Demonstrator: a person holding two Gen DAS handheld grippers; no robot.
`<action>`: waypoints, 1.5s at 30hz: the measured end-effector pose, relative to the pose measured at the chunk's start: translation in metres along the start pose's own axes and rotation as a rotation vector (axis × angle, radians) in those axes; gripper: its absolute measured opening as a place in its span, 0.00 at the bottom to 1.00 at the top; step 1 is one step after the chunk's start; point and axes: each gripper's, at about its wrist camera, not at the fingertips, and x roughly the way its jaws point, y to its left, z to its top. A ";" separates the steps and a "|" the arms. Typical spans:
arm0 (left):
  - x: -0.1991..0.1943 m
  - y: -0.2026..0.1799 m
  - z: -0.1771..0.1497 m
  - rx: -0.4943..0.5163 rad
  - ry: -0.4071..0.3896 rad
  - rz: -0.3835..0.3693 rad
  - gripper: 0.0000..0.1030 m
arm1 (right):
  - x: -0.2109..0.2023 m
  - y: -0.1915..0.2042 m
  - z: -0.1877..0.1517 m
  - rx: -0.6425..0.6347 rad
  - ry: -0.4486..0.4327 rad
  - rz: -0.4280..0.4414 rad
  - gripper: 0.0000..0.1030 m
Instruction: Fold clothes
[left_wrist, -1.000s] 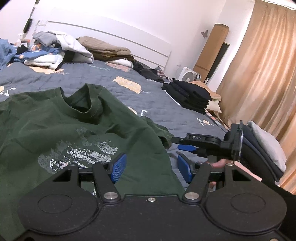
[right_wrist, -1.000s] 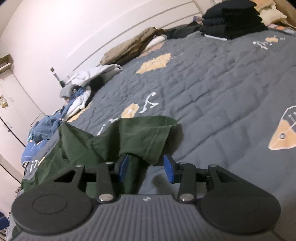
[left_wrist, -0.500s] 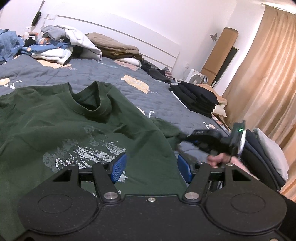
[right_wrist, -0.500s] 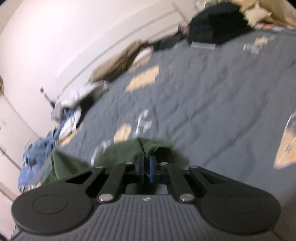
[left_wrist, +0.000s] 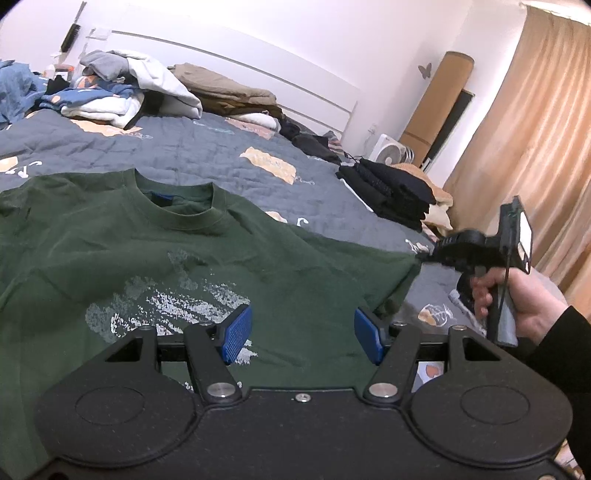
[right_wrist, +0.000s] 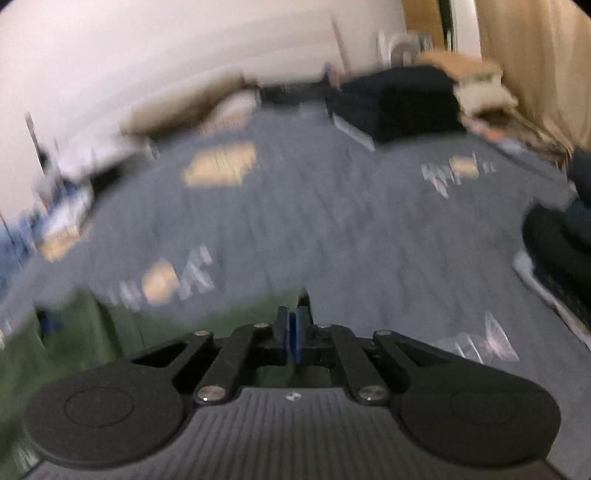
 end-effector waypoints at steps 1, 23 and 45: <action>0.000 0.000 0.000 0.001 0.001 -0.004 0.59 | 0.001 -0.004 -0.005 0.001 0.026 -0.002 0.03; 0.002 -0.022 -0.015 0.072 0.033 -0.044 0.60 | -0.007 -0.034 -0.111 0.742 0.145 0.358 0.41; 0.008 -0.032 -0.025 0.134 0.052 -0.020 0.60 | 0.031 -0.039 -0.124 1.003 0.153 0.397 0.18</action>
